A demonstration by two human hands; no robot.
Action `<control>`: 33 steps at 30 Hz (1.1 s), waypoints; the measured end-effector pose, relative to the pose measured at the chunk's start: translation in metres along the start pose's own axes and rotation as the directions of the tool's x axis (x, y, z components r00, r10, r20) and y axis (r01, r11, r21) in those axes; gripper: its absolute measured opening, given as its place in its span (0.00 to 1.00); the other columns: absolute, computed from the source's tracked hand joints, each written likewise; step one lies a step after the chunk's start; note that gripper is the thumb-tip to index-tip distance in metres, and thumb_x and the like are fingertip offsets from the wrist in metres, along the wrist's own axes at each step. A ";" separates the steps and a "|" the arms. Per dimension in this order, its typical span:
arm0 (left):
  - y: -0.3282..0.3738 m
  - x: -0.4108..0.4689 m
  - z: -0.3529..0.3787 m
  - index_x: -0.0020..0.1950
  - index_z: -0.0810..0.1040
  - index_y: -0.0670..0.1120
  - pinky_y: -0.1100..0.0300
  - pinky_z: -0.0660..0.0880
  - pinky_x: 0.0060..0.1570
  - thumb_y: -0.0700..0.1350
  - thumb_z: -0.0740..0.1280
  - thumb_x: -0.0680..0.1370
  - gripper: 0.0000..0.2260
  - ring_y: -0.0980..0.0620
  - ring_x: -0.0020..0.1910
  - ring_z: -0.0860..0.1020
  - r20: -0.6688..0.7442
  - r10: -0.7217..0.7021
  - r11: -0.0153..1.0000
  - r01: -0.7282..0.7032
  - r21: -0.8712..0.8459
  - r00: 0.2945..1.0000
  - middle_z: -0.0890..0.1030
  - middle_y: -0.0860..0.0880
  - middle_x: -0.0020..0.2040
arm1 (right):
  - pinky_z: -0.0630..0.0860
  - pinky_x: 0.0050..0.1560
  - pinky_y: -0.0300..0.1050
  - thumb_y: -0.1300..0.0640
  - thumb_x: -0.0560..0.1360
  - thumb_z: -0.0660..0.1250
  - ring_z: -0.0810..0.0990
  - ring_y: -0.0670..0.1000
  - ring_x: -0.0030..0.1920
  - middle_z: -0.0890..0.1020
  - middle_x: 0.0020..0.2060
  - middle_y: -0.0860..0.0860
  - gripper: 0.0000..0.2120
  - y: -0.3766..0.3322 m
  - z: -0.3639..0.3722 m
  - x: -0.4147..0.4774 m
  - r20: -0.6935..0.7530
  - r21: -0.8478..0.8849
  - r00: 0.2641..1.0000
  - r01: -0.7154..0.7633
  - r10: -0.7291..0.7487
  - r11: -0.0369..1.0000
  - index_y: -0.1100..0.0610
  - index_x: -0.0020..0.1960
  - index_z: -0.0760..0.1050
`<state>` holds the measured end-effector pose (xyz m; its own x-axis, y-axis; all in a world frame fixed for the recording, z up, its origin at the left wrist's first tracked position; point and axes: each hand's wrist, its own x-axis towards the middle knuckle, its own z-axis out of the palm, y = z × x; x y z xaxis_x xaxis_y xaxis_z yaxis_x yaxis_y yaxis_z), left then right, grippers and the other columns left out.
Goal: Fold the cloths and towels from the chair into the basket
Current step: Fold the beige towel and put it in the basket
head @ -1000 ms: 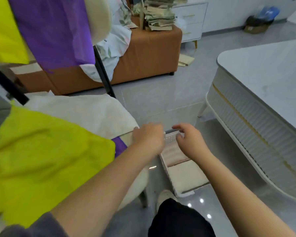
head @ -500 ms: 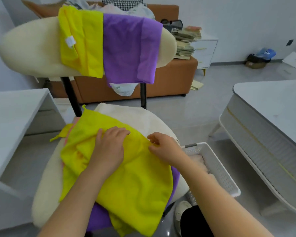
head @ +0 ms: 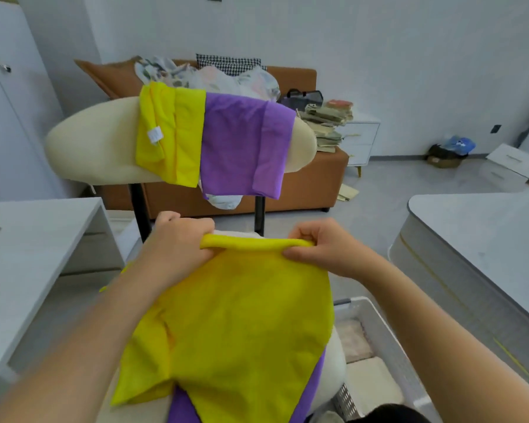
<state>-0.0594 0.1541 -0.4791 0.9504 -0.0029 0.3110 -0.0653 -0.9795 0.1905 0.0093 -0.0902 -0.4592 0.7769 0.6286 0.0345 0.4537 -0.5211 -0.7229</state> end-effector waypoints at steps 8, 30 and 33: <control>-0.030 0.039 -0.070 0.45 0.77 0.46 0.56 0.67 0.41 0.41 0.62 0.78 0.05 0.45 0.47 0.75 0.032 -0.392 0.848 0.374 -0.376 0.920 0.77 0.47 0.42 | 0.70 0.24 0.37 0.59 0.78 0.62 0.74 0.47 0.25 0.76 0.31 0.52 0.08 -0.030 -0.056 0.023 -0.097 0.048 0.989 -0.109 0.114 0.993 0.58 0.46 0.79; -0.098 0.189 -0.075 0.77 0.52 0.50 0.38 0.53 0.69 0.52 0.58 0.79 0.28 0.45 0.76 0.46 -0.147 -0.327 0.854 0.359 0.378 0.933 0.47 0.45 0.78 | 0.76 0.51 0.49 0.64 0.76 0.62 0.75 0.56 0.62 0.67 0.71 0.59 0.38 -0.095 -0.019 0.253 -0.186 0.090 0.967 0.191 -0.172 0.977 0.49 0.78 0.46; -0.080 0.167 -0.062 0.74 0.60 0.50 0.39 0.50 0.70 0.49 0.60 0.78 0.24 0.47 0.76 0.48 -0.199 -0.278 0.908 0.325 0.265 0.940 0.52 0.47 0.78 | 0.73 0.57 0.44 0.64 0.76 0.61 0.70 0.53 0.68 0.67 0.72 0.55 0.34 -0.087 -0.014 0.231 -0.192 0.127 0.967 0.191 -0.165 0.973 0.51 0.77 0.50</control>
<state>0.0857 0.2447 -0.3846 0.8507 0.3097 0.4248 0.3298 -0.9436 0.0275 0.1554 0.0922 -0.3789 0.7607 0.5832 0.2851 0.5347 -0.3138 -0.7846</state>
